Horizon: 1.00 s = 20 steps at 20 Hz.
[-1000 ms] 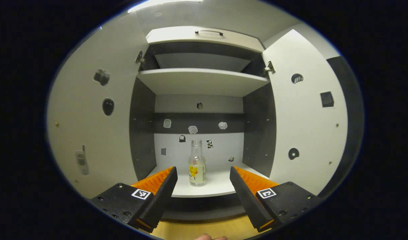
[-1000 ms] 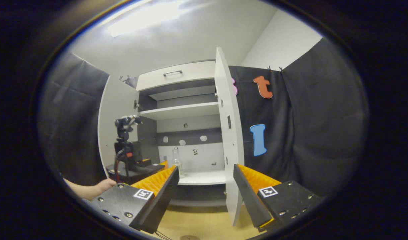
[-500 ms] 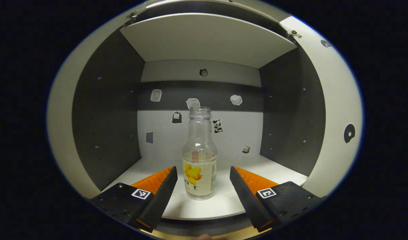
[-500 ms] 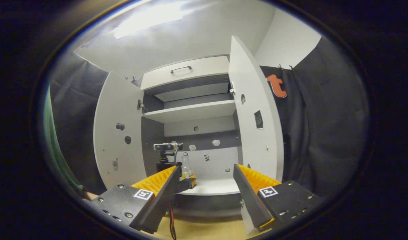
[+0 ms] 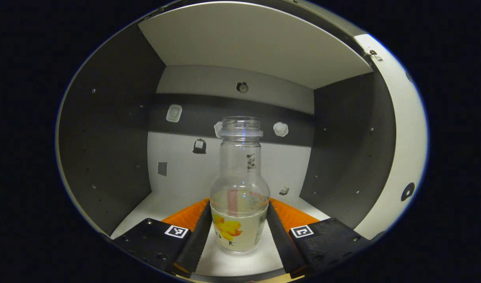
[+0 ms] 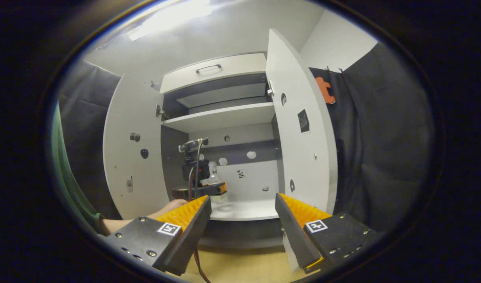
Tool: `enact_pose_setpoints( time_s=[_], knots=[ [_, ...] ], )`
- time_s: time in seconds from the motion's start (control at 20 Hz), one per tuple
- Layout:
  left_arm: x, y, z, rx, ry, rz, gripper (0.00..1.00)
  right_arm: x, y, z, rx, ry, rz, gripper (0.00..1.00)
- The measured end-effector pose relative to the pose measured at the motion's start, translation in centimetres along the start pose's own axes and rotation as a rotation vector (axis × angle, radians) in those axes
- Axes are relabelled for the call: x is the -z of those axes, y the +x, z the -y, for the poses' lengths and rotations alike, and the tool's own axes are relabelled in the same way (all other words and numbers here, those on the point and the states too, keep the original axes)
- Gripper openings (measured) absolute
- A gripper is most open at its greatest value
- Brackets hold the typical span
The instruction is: Grasp the bottle in the cabinet with the left hand and place it on the coaster, then close the right door with the right hand and the left door with the left hand.
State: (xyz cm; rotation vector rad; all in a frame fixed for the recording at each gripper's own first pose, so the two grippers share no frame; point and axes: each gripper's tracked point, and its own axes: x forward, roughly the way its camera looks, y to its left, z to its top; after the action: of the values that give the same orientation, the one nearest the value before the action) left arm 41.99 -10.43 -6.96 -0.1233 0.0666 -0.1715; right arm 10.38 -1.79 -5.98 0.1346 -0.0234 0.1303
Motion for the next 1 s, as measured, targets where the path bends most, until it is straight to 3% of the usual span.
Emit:
enact_pose_setpoints(
  time_s=[0.25, 0.5, 0.55, 0.6, 0.7, 0.75, 1.0],
  knots=[
    [-5.8, -6.9, 2.6, 0.014, 0.101, 0.072, 0.79, -1.0, -4.2, 0.4, 0.003, -0.005, 0.011, 0.99],
    [-8.4, -15.7, 3.5, -0.006, 0.08, 0.103, 0.79, -1.6, -9.3, 0.5, -0.017, 0.0, 0.011, 0.99],
    [-8.4, -17.6, 3.6, -0.017, 0.072, 0.103, 0.79, -1.7, -10.3, 0.5, -0.02, 0.003, 0.012, 0.95],
    [-8.2, -19.4, 3.6, -0.023, 0.065, 0.102, 0.79, -1.7, -11.4, 0.4, -0.027, 0.008, 0.012, 0.99],
    [-7.4, -22.6, 3.4, -0.036, 0.063, 0.096, 0.79, -1.4, -13.2, 0.3, -0.042, 0.015, 0.005, 0.95],
    [-6.8, -24.0, 3.3, -0.046, 0.063, 0.093, 0.8, -1.1, -14.2, 0.3, -0.047, 0.016, -0.002, 0.99],
    [-0.7, -30.1, 3.1, -0.06, 0.039, 0.022, 0.8, 0.2, -17.4, 0.6, -0.059, 0.01, -0.029, 0.99]
  ],
)
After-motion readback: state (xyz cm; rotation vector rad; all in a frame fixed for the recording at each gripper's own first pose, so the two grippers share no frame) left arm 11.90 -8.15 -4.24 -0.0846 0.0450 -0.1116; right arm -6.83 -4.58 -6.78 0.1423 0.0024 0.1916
